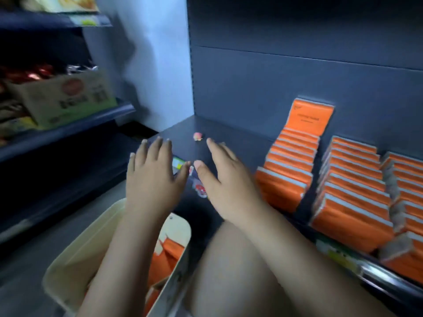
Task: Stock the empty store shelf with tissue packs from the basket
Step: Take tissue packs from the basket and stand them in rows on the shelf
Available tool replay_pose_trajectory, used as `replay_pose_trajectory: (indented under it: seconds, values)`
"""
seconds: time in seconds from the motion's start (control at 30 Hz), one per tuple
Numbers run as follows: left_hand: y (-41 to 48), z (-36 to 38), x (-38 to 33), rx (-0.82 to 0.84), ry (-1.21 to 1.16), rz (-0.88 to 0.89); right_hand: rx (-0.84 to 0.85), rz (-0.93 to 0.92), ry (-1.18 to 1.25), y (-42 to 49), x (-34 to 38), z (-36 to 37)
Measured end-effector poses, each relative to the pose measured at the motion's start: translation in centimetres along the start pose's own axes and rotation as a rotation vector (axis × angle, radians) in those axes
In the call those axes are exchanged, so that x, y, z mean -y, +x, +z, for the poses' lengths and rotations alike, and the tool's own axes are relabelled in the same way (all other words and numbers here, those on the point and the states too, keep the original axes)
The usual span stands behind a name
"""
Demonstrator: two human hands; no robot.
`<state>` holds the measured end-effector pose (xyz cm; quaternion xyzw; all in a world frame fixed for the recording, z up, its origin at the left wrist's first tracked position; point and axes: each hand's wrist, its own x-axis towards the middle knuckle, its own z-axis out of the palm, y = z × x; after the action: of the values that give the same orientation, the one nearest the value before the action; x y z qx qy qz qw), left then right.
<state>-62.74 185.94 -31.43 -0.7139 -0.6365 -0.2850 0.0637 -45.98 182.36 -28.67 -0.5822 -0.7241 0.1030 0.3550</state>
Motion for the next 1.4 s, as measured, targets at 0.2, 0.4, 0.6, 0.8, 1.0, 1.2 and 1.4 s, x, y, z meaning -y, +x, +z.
replay_pose_trajectory:
  seconds: [0.2,0.4,0.6,0.8,1.0,1.2,1.4]
  values:
    - [-9.6,-2.6,10.1,0.13,0.21,-0.186,0.36,-0.035,0.084,-3.7,5.9,10.9]
    - [-17.5,0.6,14.8,0.394,0.215,-0.344,0.614,-0.07,-0.089,-6.3,6.3,18.8]
    - [-20.3,6.6,17.9,0.575,0.035,-0.551,0.868,0.056,-0.286,-6.4,2.1,23.8]
    - [-17.4,12.3,20.2,0.673,-0.294,-0.779,0.892,0.313,-0.233,-3.5,-1.3,29.2]
    - [-13.1,19.7,22.4,0.395,-0.705,-1.238,0.758,0.517,-0.029,-0.8,-3.5,35.4]
    - [-12.6,24.1,26.4,0.295,-0.772,-1.198,0.615,0.725,0.228,-1.7,-4.3,39.9]
    - [-13.9,28.0,29.5,0.483,-0.757,-1.153,0.501,0.843,0.382,-2.7,-5.1,41.8]
